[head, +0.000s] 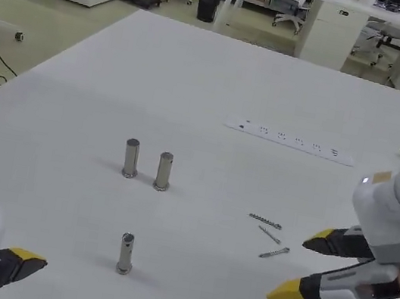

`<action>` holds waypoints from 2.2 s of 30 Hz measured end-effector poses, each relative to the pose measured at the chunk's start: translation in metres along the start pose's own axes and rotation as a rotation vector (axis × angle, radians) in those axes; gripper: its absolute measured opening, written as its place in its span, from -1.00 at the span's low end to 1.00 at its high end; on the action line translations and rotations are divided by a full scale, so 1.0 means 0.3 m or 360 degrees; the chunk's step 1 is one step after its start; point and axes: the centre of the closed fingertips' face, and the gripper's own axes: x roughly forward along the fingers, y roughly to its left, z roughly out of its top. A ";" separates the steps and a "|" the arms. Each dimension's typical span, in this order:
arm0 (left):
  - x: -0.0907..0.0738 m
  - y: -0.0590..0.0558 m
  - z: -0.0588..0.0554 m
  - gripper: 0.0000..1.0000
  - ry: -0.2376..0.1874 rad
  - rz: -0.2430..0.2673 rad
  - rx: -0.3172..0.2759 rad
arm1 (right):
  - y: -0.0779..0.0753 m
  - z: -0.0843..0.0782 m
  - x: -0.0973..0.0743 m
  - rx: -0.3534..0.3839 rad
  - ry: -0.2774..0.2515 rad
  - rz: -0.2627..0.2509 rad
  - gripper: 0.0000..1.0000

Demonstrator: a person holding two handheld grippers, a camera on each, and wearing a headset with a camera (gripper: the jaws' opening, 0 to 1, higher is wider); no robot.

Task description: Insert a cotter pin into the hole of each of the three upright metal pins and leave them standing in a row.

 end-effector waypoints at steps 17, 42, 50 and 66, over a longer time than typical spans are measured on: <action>0.006 -0.004 0.005 0.93 -0.0036 -0.0008 -0.0025 | -0.109 0.032 0.080 0.0115 0.0005 -0.0006 0.06; 0.001 0.018 -0.001 0.90 -0.0068 0.0010 -0.0093 | -0.175 0.034 0.143 0.0131 0.0126 -0.0010 -0.41; 0.000 0.020 0.006 0.91 -0.0086 0.0010 -0.0108 | -0.185 0.024 0.154 0.0118 0.0162 -0.0021 -0.50; -0.008 0.034 0.016 0.89 -0.0125 0.0036 -0.0127 | -0.204 0.025 0.162 0.0085 0.0222 -0.0082 -0.84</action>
